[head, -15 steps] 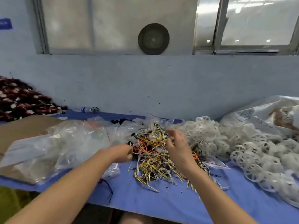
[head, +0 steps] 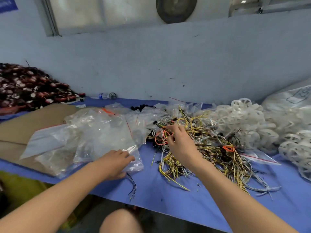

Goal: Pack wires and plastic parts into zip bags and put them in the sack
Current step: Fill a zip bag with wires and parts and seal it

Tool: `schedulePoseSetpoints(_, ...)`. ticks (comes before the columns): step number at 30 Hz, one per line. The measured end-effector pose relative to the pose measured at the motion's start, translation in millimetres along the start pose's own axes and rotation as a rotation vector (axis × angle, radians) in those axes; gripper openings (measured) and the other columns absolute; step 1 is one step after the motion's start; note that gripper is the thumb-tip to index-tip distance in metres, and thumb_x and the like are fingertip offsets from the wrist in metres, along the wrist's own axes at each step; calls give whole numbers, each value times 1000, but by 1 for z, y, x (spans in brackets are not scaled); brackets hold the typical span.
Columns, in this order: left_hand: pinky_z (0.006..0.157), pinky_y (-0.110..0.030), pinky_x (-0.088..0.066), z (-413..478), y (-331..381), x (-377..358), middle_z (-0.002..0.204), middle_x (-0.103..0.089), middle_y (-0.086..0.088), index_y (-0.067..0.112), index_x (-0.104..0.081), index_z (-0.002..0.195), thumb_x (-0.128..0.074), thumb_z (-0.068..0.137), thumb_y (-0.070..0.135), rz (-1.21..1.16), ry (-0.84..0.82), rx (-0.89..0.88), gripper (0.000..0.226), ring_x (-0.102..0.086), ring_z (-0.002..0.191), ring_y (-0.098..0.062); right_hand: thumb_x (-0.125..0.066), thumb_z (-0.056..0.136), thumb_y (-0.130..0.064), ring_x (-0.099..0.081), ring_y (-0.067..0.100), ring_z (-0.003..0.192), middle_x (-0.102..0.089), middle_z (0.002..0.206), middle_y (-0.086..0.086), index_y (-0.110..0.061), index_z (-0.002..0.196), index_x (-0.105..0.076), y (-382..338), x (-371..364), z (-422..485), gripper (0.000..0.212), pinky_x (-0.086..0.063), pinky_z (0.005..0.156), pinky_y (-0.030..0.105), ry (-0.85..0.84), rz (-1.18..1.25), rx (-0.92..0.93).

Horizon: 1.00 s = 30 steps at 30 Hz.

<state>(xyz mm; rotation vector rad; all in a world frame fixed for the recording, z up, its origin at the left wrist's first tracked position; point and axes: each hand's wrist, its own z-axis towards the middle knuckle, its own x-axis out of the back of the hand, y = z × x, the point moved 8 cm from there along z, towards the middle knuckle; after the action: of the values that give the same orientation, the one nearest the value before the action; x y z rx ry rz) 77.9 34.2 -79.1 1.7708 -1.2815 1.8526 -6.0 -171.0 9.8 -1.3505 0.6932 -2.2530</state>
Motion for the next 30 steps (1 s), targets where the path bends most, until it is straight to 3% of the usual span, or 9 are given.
schedulePoseSetpoints(6, 77, -34, -49, 5, -14, 29, 104, -64, 4, 26, -54, 103, -33, 101, 35, -74, 70, 88, 23, -61, 94, -24, -40, 99, -23, -54, 14, 83, -45, 134, -4, -28, 135, -45, 9, 20, -4, 37, -49, 81, 37, 7, 7, -26)
schedulePoseSetpoints(10, 72, -35, -51, 14, -29, 93, 97, -67, 0, 24, -54, 107, -29, 104, 37, -193, 285, 236, 29, -63, 84, -24, -41, 100, -27, -56, 12, 103, -46, 134, -6, -29, 134, -45, 14, 62, -1, 34, -47, 93, 37, 65, 18, -32)
schedulePoseSetpoints(15, 69, -38, -49, 20, -22, 217, 94, -71, -5, 23, -60, 109, -36, 103, 37, -371, 679, 294, 28, -65, 86, -31, -44, 100, -24, -54, -2, 97, -48, 132, -8, -27, 135, -45, 28, 117, 8, 35, -46, 89, 30, 151, 85, -49)
schedulePoseSetpoints(17, 72, -41, -51, 17, -12, 267, 90, -72, -4, 21, -64, 106, -42, 103, 33, -558, 843, 223, 25, -65, 85, -31, -44, 100, -24, -55, -1, 97, -50, 129, -6, -27, 135, -46, 39, 135, 8, 35, -49, 90, 34, 199, 130, -71)
schedulePoseSetpoints(20, 69, -39, -55, 15, 14, 325, 84, -74, -2, 17, -64, 99, -44, 103, 26, -1087, 1020, -20, 22, -70, 76, -22, -43, 102, -30, -56, 2, 100, -53, 125, -5, -26, 138, -44, 56, 155, 5, 36, -50, 91, 36, 292, 261, -99)
schedulePoseSetpoints(22, 61, -35, -57, 20, 29, 344, 83, -75, -5, 16, -61, 96, -42, 104, 24, -1439, 1052, -151, 22, -72, 70, -21, -40, 103, -39, -55, 10, 112, -53, 128, -4, -26, 144, -38, 74, 164, 3, 43, -46, 97, 36, 345, 396, -164)
schedulePoseSetpoints(25, 55, -29, -56, 43, 39, 335, 84, -76, -3, 13, -60, 99, -42, 104, 26, -1771, 1022, -140, 22, -73, 69, -23, -33, 101, -55, -45, 21, 131, -44, 146, -2, -25, 149, -32, 115, 175, 1, 57, -36, 111, 48, 438, 583, -306)
schedulePoseSetpoints(28, 61, -33, -57, 82, 41, 273, 90, -76, -6, 14, -63, 98, -44, 104, 25, -2038, 879, 56, 23, -74, 74, -23, -32, 96, -67, -54, 21, 122, -51, 142, 1, -30, 143, -42, 158, 178, -7, 61, -38, 108, 51, 486, 741, -419)
schedulePoseSetpoints(30, 67, -40, -58, 110, 47, 219, 98, -75, -11, 10, -66, 104, -46, 103, 21, -2103, 699, 216, 23, -74, 78, -23, -39, 92, -68, -63, 22, 108, -61, 131, 4, -29, 132, -50, 184, 168, -10, 57, -48, 96, 46, 444, 910, -497)
